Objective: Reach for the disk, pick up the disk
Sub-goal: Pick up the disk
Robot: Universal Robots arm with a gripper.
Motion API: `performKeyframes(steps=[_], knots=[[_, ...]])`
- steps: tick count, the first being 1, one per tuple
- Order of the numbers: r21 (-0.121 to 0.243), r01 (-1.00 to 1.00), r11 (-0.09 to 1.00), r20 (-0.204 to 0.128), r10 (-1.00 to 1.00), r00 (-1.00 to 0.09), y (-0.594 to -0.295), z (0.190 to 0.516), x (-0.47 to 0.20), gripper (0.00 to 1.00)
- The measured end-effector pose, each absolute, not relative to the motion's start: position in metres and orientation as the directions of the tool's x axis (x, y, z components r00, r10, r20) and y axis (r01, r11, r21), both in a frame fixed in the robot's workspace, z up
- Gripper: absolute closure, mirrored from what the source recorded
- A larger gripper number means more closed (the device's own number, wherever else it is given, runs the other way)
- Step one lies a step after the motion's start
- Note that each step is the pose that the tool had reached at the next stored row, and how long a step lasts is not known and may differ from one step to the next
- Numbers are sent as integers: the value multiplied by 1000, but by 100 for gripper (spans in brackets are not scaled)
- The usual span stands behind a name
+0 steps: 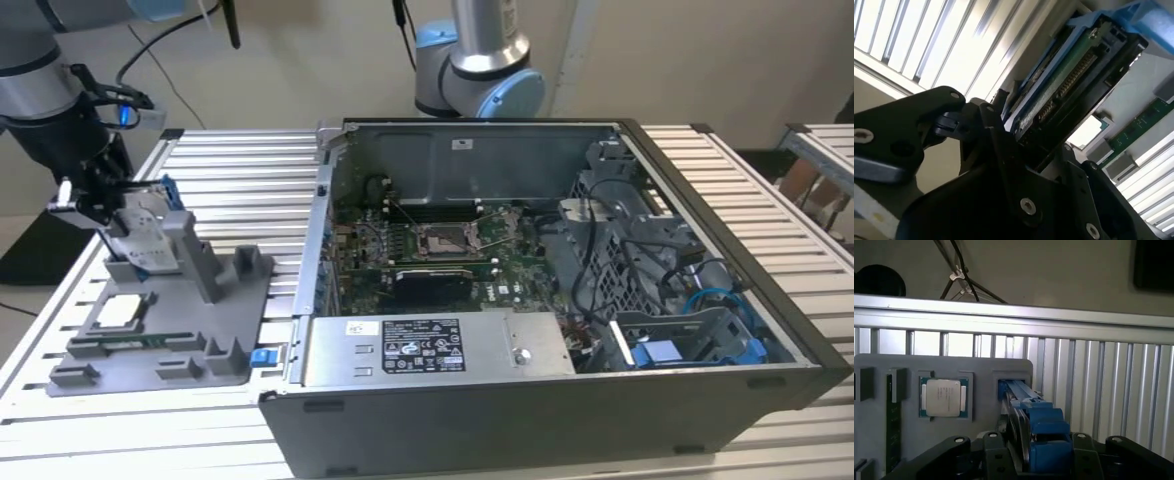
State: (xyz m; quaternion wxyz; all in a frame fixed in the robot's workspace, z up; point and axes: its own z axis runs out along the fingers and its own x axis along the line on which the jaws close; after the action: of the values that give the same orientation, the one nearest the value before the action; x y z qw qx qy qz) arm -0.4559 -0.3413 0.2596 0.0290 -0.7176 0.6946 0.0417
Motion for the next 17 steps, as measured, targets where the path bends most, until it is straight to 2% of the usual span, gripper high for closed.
performKeyframes(steps=[17], knots=[[16, -999, -33, -100, -994, 32, -341, 260, -456, 100]])
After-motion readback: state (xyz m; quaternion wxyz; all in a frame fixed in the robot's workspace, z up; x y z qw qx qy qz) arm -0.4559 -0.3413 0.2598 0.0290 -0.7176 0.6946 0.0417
